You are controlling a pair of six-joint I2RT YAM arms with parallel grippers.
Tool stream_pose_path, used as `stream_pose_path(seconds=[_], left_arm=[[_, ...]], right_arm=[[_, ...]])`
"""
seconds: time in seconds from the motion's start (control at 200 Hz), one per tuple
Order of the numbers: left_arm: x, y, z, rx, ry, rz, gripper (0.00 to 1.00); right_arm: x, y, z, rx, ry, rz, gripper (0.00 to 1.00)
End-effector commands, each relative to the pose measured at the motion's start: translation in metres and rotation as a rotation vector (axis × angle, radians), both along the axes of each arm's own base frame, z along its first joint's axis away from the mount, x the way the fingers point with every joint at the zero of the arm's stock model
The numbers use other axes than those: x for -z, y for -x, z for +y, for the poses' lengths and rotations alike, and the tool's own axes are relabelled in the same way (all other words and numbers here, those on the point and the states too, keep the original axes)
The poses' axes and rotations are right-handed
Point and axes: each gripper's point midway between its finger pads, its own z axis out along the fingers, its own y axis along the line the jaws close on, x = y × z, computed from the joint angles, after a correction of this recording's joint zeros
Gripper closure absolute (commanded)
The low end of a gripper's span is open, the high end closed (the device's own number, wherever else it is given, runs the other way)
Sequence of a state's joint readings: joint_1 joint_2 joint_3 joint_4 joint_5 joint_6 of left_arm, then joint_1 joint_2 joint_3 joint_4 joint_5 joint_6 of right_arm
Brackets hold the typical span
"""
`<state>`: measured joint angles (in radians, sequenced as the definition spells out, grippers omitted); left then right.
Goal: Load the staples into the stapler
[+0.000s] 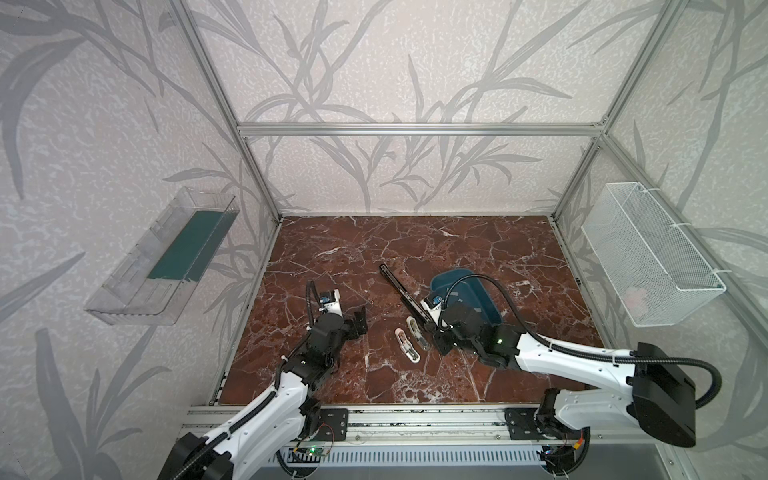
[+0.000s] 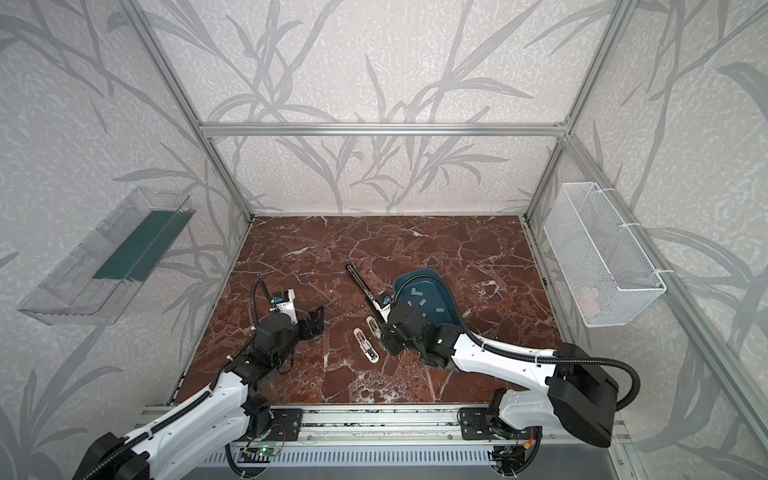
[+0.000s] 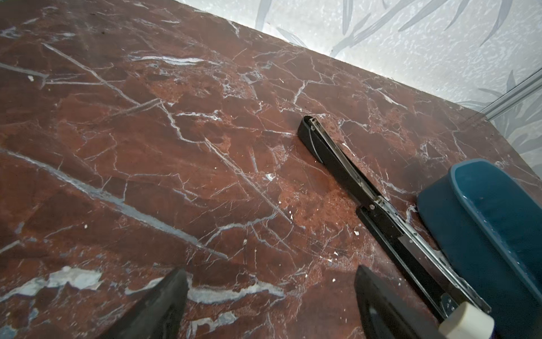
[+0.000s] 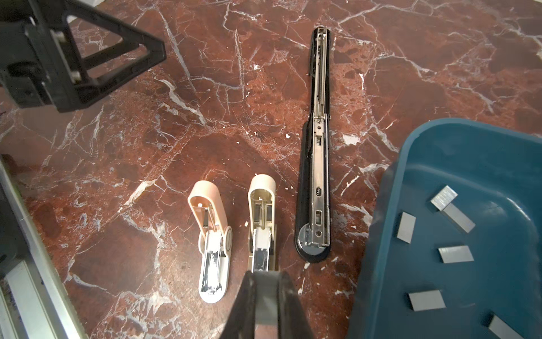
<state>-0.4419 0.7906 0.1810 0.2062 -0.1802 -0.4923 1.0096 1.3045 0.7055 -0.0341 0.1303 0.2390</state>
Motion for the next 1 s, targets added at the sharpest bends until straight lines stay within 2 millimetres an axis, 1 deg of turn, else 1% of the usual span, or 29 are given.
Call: stream_pose_path(seconds=[0.0, 0.085, 0.16, 0.295, 0.37, 0.465, 0.505, 0.61, 0.645, 0.675, 0.705, 0.72, 0.74, 0.76, 0.805, 0.845, 0.995], left_arm=[[-0.007, 0.001, 0.004, -0.014, 0.013, -0.034, 0.09], [-0.013, 0.003, 0.004, -0.001, 0.012, -0.062, 0.06], [-0.018, 0.006, 0.003, 0.001, 0.046, -0.069, 0.03], [-0.022, 0.016, -0.008, 0.052, 0.117, -0.03, 0.03], [-0.025, 0.02, -0.01, 0.063, 0.133, -0.013, 0.03], [-0.028, 0.029, -0.012, 0.073, 0.162, 0.049, 0.03], [-0.029, 0.033, -0.013, 0.076, 0.172, 0.075, 0.01], [-0.026, 0.043, -0.01, 0.084, 0.154, 0.109, 0.01], [-0.022, 0.045, -0.004, 0.063, 0.128, 0.114, 0.01], [-0.015, 0.046, 0.006, 0.022, 0.102, 0.12, 0.01], [-0.004, 0.048, 0.013, -0.017, 0.082, 0.137, 0.01], [-0.006, 0.048, 0.016, -0.031, 0.091, 0.118, 0.01], [-0.002, 0.049, 0.018, -0.048, 0.096, 0.12, 0.01], [-0.002, 0.05, 0.018, -0.047, 0.105, 0.119, 0.01], [-0.006, 0.052, 0.008, 0.015, 0.12, 0.11, 0.01], [-0.008, 0.052, 0.004, 0.042, 0.127, 0.102, 0.01], [-0.008, 0.051, 0.011, 0.004, 0.115, 0.09, 0.01]], right_arm=[[-0.006, 0.007, 0.024, -0.041, -0.044, -0.002, 0.87], [0.001, 0.008, 0.031, -0.044, -0.016, -0.001, 0.88], [0.006, 0.007, 0.035, -0.043, -0.01, 0.01, 0.87], [0.015, 0.005, 0.042, -0.044, 0.009, 0.031, 0.88], [0.02, 0.003, 0.043, -0.034, 0.021, 0.041, 0.87], [0.023, 0.002, 0.044, -0.026, 0.034, 0.055, 0.88], [0.024, 0.004, 0.044, -0.027, 0.04, 0.065, 0.88], [0.024, 0.009, 0.045, -0.027, 0.046, 0.072, 0.88], [0.025, 0.011, 0.044, -0.021, 0.046, 0.077, 0.88], [0.027, 0.013, 0.045, -0.016, 0.043, 0.088, 0.88], [0.029, 0.016, 0.046, -0.018, 0.034, 0.103, 0.88], [0.031, 0.017, 0.047, -0.02, 0.033, 0.112, 0.88], [0.032, 0.018, 0.048, -0.025, 0.031, 0.121, 0.88], [0.034, 0.02, 0.049, -0.03, 0.031, 0.128, 0.88], [0.038, 0.023, 0.051, -0.033, 0.037, 0.146, 0.88], [0.042, 0.024, 0.051, -0.028, 0.044, 0.164, 0.88], [0.051, 0.026, 0.047, -0.011, 0.077, 0.189, 0.88]])
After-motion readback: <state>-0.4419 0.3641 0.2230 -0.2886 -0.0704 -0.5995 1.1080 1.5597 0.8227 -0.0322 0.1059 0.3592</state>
